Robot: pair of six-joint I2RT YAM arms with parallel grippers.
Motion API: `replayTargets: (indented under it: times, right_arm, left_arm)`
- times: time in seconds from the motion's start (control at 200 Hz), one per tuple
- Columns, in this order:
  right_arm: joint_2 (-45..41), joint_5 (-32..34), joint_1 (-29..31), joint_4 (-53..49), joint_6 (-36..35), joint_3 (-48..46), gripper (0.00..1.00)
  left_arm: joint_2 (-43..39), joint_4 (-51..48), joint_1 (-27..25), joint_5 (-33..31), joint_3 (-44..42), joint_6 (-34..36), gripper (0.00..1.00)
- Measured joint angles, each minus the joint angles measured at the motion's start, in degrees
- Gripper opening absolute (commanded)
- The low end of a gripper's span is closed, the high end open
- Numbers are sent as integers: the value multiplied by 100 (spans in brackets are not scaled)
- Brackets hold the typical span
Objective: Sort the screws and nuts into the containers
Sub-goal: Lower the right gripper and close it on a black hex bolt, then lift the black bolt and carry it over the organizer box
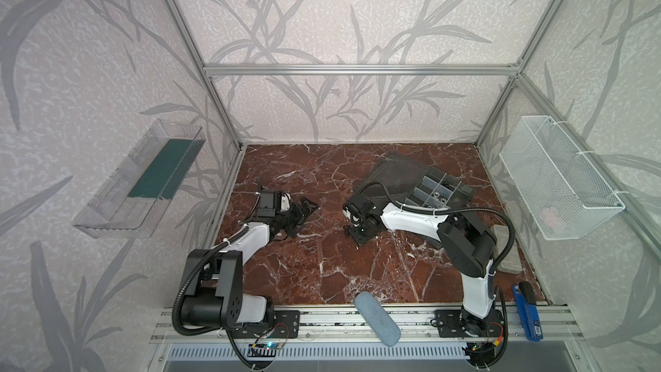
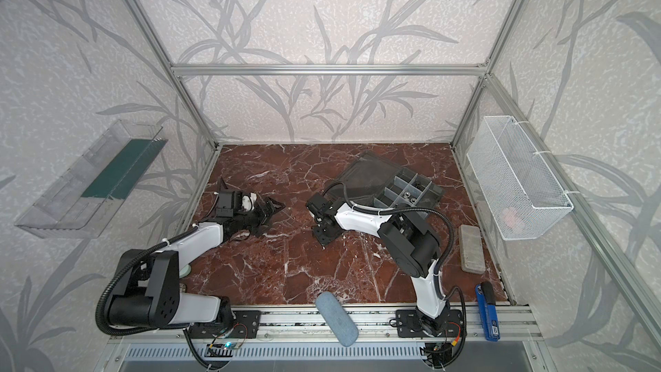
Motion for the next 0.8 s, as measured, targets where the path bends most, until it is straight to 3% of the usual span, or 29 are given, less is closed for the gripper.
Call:
replayTargets:
  times: [0.18, 0.445, 0.8]
  right_arm:
    - [-15, 107, 4, -9, 17, -4, 0]
    - [-892, 608, -227, -74, 59, -361, 0]
    - [-3023, 1561, -2315, -544, 487, -1438, 0]
  left_arm:
    - [0, 0, 0, 0, 0, 0, 99]
    - [0, 2, 0, 7, 0, 2, 100]
    - [2, 4, 0, 20, 0, 0, 99]
